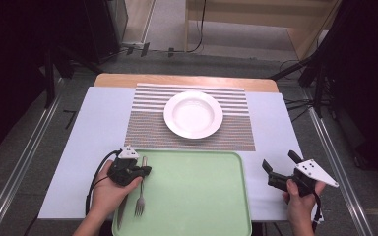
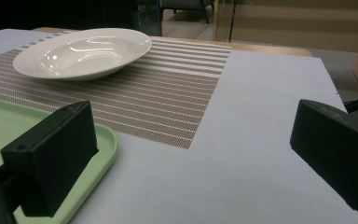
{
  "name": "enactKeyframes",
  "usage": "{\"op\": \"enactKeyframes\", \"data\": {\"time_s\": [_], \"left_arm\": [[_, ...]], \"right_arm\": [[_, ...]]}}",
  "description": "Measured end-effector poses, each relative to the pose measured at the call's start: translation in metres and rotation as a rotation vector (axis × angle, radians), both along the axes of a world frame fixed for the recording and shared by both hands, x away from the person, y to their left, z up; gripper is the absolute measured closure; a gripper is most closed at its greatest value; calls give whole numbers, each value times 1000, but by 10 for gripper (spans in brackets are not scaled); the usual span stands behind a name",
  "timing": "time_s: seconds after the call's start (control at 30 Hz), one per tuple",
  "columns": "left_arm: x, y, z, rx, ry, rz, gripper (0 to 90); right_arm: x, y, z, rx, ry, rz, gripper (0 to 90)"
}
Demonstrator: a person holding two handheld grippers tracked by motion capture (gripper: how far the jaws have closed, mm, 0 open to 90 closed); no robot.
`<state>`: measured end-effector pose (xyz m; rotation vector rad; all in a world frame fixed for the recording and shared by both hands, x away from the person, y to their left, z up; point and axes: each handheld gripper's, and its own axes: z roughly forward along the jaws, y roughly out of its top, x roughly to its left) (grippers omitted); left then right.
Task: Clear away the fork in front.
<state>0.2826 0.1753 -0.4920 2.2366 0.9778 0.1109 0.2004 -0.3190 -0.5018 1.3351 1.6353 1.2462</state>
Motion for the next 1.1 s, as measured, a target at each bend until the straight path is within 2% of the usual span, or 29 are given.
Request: {"op": "enactKeyframes", "data": {"time_s": [0.07,0.17,0.2,0.37,0.53,0.7,0.77,0.87,0.9,1.1], "left_arm": [[0,4,3,-47,-3,6,896],[0,11,9,-109,-42,30,867],[1,12,11,-117,-50,37,755],[3,21,20,-222,-80,60,483],[3,27,25,-248,-116,89,207],[3,33,29,-311,-118,59,8],[2,35,30,-340,-127,47,0],[2,36,31,-344,-132,43,0],[2,36,32,-342,-139,44,0],[4,35,33,-349,-127,26,0]], "right_arm": [[0,0,0,1,2,1,0],[0,0,0,1,2,1,0],[0,0,0,0,1,1,0],[-1,1,0,3,12,-2,0],[-1,0,0,0,11,-4,0],[-2,0,0,-4,6,-3,0],[-2,0,0,-8,6,-4,0],[-3,0,1,0,14,-9,0],[-3,-1,1,-9,4,-7,0],[-2,0,1,-3,6,-5,0]]}}
